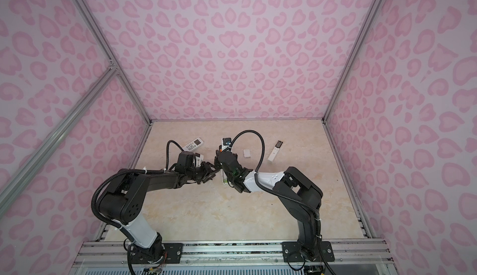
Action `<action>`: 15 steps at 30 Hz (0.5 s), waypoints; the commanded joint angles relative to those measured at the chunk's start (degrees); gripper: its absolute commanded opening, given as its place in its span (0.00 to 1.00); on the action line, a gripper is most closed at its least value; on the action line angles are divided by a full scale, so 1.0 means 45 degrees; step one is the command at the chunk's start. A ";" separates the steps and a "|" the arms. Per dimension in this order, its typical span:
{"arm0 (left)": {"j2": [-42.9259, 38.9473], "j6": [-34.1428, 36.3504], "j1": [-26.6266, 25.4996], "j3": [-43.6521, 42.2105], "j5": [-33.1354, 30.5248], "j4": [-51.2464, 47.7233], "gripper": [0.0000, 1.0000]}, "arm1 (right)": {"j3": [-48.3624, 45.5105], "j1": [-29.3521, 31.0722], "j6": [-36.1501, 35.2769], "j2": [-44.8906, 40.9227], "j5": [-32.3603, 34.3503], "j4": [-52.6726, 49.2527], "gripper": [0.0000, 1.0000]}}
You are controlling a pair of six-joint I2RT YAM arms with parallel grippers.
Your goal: Unload the batteries from the remote control
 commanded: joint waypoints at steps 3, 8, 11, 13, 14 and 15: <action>0.0532 0.0367 0.0010 0.0637 0.0013 -0.0270 0.53 | -0.0018 -0.0007 -0.0333 0.0254 0.0233 0.0077 0.00; 0.1145 0.0408 0.0000 0.1225 0.0034 -0.0365 0.54 | 0.0003 0.0089 -0.0579 0.0325 0.0403 0.0077 0.00; 0.1481 0.0482 0.0000 0.1526 0.0037 -0.0453 0.54 | 0.0117 0.0158 -0.0885 0.0316 0.0515 -0.0016 0.00; 0.1689 0.0564 -0.0010 0.1673 -0.0005 -0.0564 0.54 | 0.0197 0.0222 -0.1181 0.0305 0.0684 -0.0112 0.00; 0.1788 0.0603 -0.0004 0.1728 -0.0007 -0.0617 0.54 | 0.0215 0.0275 -0.1330 0.0272 0.0786 -0.0164 0.00; 0.1885 0.0652 0.0000 0.1783 -0.0007 -0.0649 0.54 | 0.0239 0.0304 -0.1484 0.0244 0.0882 -0.0213 0.00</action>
